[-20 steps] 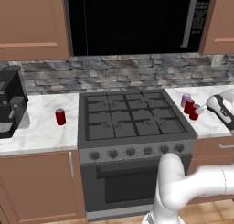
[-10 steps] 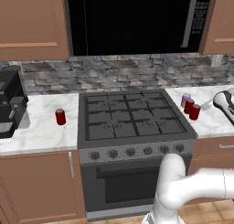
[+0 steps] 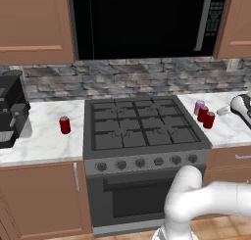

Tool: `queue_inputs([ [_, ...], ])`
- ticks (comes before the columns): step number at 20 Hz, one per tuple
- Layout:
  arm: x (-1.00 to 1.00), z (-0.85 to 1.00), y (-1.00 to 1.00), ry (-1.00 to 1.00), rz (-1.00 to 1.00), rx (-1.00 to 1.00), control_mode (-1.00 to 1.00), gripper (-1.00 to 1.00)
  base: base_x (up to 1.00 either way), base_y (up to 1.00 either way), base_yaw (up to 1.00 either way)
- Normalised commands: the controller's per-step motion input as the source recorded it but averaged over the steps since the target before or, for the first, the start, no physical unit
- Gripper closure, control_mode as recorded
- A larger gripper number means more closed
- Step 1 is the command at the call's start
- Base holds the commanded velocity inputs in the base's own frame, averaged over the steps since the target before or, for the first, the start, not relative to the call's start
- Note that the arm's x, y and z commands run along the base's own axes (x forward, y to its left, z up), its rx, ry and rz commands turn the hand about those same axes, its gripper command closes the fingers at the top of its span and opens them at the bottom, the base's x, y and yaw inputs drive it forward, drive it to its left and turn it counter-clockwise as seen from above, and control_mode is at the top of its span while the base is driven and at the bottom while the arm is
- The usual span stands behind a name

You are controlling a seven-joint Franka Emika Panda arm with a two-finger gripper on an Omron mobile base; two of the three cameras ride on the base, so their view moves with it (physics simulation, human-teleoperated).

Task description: Four empty soda cans are scattered around the kitchen. Gather all the cans and cluster them next to the stove for recycling.

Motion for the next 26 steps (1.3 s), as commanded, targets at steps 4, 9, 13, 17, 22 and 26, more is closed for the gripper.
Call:
queue_inputs([
  [4,-0.37,0.0,0.72,0.0,-0.07,-0.09,-1.0,-1.0,0.0,0.0,0.0],
  [9,-0.25,0.13,0.79,0.0,-0.04,-0.06,-1.0,-1.0,0.0,0.0,0.0],
  [13,-0.05,0.0,0.91,0.0,-0.01,0.0,-1.0,-1.0,0.0,0.0,0.0],
  [17,0.0,0.0,0.94,0.02,0.0,0.0,-1.0,-1.0,0.0,0.0,0.0],
  [22,0.0,0.0,0.84,0.05,0.0,0.0,-1.0,-1.0,0.0,0.0,0.0],
  [26,0.0,0.09,0.66,0.06,0.0,0.01,-1.0,-1.0,0.0,0.0,0.0],
])
